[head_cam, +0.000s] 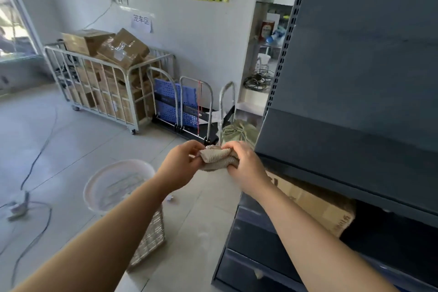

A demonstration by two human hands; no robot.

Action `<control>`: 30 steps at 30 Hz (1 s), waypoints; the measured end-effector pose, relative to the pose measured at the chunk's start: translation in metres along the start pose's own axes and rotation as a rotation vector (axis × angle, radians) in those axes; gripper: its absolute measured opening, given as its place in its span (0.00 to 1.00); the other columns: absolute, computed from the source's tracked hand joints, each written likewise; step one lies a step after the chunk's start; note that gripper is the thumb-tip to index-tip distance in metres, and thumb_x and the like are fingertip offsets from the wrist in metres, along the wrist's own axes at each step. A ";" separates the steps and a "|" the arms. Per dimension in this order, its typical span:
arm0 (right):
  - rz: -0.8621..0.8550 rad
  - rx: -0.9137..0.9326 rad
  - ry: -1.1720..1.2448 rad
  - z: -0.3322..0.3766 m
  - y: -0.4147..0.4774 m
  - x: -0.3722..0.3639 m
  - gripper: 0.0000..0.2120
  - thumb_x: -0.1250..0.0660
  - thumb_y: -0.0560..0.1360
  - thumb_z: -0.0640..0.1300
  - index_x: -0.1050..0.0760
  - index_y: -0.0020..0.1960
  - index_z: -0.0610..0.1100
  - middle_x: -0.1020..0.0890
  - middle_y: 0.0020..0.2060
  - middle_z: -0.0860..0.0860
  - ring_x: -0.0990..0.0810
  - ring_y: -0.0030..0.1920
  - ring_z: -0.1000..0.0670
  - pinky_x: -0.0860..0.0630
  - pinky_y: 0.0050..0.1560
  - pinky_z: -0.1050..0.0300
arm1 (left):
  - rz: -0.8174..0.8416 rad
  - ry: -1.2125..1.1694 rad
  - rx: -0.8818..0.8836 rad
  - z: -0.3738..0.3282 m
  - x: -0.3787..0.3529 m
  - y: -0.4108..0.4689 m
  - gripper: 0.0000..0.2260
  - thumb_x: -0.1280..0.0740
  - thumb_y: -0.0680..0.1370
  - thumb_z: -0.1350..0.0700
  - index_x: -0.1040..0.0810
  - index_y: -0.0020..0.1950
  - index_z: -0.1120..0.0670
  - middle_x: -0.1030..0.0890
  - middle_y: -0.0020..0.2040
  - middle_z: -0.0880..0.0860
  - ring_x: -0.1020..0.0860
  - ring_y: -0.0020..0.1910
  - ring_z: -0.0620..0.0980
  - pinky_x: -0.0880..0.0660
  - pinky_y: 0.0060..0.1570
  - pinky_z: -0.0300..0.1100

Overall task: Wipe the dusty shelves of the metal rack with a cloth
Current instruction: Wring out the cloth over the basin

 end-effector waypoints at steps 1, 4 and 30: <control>0.010 -0.010 -0.003 0.000 0.009 -0.012 0.18 0.35 0.69 0.34 0.27 0.56 0.48 0.23 0.53 0.51 0.26 0.52 0.52 0.28 0.52 0.58 | -0.029 -0.002 0.012 0.009 0.011 0.000 0.07 0.33 0.74 0.62 0.22 0.50 0.51 0.18 0.46 0.50 0.17 0.42 0.50 0.21 0.45 0.46; 0.064 -0.035 -0.053 -0.001 0.037 -0.047 0.13 0.31 0.70 0.41 0.26 0.54 0.48 0.22 0.50 0.50 0.24 0.49 0.48 0.25 0.49 0.52 | -0.087 0.001 0.061 0.037 0.039 -0.001 0.09 0.34 0.75 0.65 0.24 0.48 0.51 0.19 0.47 0.49 0.18 0.42 0.48 0.24 0.40 0.38; 0.648 0.324 -0.064 0.068 0.242 -0.342 0.15 0.38 0.70 0.37 0.23 0.53 0.50 0.18 0.49 0.48 0.21 0.48 0.44 0.32 0.42 0.58 | -0.452 0.159 0.640 0.310 0.149 0.045 0.12 0.36 0.76 0.65 0.24 0.58 0.55 0.22 0.49 0.49 0.23 0.45 0.46 0.32 0.37 0.28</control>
Point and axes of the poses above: each hand's wrist, its own y-axis towards the middle knuckle, its own x-axis out of the back of the hand, z = x × y, the point moved 7 cm from there along y, towards the middle knuckle
